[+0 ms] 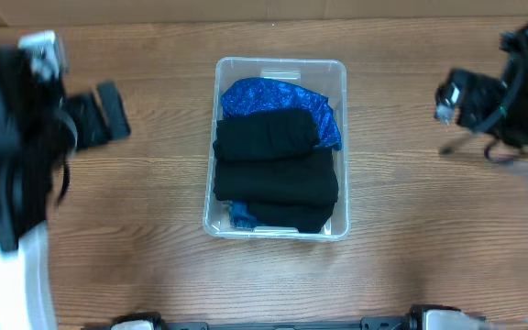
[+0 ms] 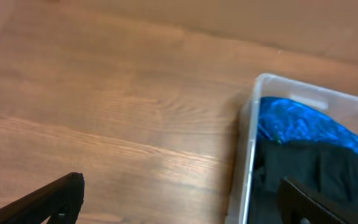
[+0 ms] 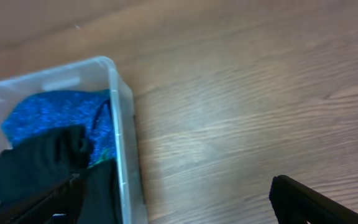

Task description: Pack container

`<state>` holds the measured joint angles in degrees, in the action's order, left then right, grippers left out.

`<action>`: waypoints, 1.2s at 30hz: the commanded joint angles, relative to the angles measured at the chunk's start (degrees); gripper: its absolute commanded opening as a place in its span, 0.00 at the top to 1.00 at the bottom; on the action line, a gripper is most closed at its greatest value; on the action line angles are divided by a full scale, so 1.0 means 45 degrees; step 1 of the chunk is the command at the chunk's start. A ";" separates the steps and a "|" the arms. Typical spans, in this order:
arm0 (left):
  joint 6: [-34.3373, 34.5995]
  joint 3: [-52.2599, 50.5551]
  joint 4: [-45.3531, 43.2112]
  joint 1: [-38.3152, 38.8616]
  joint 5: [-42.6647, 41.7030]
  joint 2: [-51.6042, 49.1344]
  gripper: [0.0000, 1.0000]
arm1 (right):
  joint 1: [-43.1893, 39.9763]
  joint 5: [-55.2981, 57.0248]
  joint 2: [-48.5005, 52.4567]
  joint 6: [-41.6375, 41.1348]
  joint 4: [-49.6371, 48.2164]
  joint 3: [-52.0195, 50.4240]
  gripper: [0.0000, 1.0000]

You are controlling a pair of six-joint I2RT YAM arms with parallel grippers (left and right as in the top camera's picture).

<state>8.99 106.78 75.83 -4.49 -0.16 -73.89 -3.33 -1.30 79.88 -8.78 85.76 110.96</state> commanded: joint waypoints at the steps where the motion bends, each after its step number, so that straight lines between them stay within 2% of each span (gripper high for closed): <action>1: -0.0583 -0.3118 -0.0918 0.0000 -0.0466 0.2667 0.00 | -0.0010 0.0063 -0.1962 -0.0097 -0.0568 -0.2025 0.00; 5: -0.0563 -0.6426 -0.2268 0.0000 -0.0559 0.5931 0.00 | -0.0010 0.0068 -0.4357 -0.0024 -0.1622 -0.5056 0.00; 8: 0.0117 -0.8204 -0.2623 0.0000 -0.0461 0.8286 0.00 | -0.0010 0.0083 -0.6732 0.0053 -0.2686 -0.7781 0.00; 13: 0.0573 -1.0040 -0.2594 0.0000 0.0481 1.1011 0.00 | -0.0010 0.0029 -0.9457 0.0034 -0.2798 -0.9967 0.00; 20: 0.0597 -1.0219 0.0029 0.0000 0.0471 1.1531 0.00 | -0.0010 -0.0301 -1.0020 -0.0044 -0.1613 -1.0244 0.00; 36: 0.0622 -1.0219 -0.0039 0.0000 0.0457 1.1531 0.00 | -0.0010 -0.0267 -1.0020 -0.0034 -0.1564 -1.0244 0.00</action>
<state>10.76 60.95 75.81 -4.49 1.13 -22.33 -3.33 -2.57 34.72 -8.95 79.05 65.04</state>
